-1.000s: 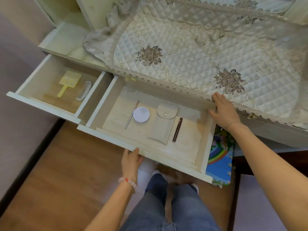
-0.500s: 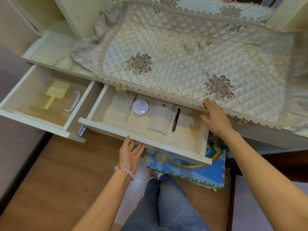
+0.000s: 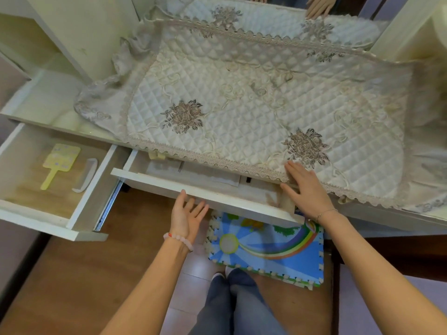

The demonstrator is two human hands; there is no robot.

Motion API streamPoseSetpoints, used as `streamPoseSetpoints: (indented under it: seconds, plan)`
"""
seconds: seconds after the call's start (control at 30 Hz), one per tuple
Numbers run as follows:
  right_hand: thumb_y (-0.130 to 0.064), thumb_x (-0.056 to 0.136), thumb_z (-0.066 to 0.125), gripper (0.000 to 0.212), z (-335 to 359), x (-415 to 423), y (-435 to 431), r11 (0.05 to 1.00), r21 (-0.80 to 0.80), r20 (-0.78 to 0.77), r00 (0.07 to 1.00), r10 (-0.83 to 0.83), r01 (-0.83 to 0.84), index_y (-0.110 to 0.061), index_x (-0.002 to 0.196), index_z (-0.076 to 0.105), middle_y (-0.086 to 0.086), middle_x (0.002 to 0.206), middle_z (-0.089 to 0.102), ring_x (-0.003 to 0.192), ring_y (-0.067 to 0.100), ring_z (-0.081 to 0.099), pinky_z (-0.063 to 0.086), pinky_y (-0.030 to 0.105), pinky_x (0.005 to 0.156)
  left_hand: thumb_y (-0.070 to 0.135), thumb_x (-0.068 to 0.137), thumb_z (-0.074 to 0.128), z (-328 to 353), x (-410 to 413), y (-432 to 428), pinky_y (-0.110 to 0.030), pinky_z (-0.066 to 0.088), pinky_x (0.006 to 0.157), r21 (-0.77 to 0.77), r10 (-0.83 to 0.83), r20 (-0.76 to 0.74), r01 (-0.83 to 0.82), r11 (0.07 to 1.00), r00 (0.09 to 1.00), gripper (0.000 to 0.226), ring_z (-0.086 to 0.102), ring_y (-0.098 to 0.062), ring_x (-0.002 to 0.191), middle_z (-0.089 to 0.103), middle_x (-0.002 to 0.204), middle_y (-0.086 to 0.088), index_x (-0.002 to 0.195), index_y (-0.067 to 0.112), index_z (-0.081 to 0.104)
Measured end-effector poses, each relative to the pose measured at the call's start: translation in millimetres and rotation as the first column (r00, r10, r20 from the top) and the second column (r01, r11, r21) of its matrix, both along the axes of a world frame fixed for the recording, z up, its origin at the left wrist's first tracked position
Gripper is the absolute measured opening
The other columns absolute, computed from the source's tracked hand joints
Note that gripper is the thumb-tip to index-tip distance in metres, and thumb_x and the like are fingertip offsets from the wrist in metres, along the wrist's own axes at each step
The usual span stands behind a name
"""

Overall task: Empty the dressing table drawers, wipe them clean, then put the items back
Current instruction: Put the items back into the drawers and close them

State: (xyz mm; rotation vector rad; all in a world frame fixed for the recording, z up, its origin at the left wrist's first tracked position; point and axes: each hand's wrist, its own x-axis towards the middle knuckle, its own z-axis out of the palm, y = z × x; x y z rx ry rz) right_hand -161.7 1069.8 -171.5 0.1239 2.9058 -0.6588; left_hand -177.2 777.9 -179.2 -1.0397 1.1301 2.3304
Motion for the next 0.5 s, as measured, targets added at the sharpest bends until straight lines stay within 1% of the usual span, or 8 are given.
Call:
streamPoseSetpoints:
  seconds: [0.23,0.33,0.4,0.5]
  plan:
    - [-0.043,0.095,0.043,0.058,-4.6,-0.2,5.9,1.000,-0.030,-0.020,1.000,0.005,-0.005,-0.023,0.146,0.026,-0.010,0.153,0.021,0.143,0.008,0.012,0.001,0.030,0.115,0.034,0.097,0.045,-3.7,-41.1,20.5,-0.047,0.036,0.106,0.037,0.028,0.005,-0.028,0.999,1.000,0.060,0.038,-0.040,0.130,0.022,0.151,-0.019,0.148,0.013,0.020]
    - [-0.050,0.091,0.038,0.062,-7.2,0.0,7.1,0.999,-0.035,-0.026,1.000,0.009,-0.010,-0.025,0.146,0.026,-0.012,0.153,0.020,0.142,0.006,0.012,-0.001,0.028,0.114,0.036,0.097,0.046,-4.0,-55.5,27.7,-0.047,0.037,0.105,0.058,0.035,0.000,-0.035,0.998,0.999,0.061,0.038,-0.040,0.129,0.024,0.151,-0.018,0.148,0.013,0.021]
    - [-0.051,0.089,0.035,0.063,-8.3,-0.2,8.1,0.999,-0.038,-0.022,1.000,0.010,-0.011,-0.026,0.146,0.026,-0.012,0.152,0.020,0.141,0.003,0.010,-0.002,0.026,0.114,0.036,0.097,0.046,-4.7,-63.8,31.7,-0.046,0.038,0.104,0.066,0.037,-0.004,-0.036,0.997,0.999,0.060,0.039,-0.040,0.128,0.026,0.149,-0.018,0.146,0.013,0.023]
    - [-0.053,0.089,0.033,0.063,-8.8,0.0,8.8,0.999,-0.040,-0.022,1.000,0.013,-0.014,-0.027,0.146,0.025,-0.013,0.152,0.020,0.141,0.004,0.010,-0.002,0.027,0.114,0.037,0.096,0.046,-7.7,-67.0,33.6,-0.046,0.039,0.104,0.066,0.030,-0.005,-0.030,0.997,1.000,0.059,0.042,-0.038,0.126,0.030,0.148,-0.017,0.146,0.013,0.025]
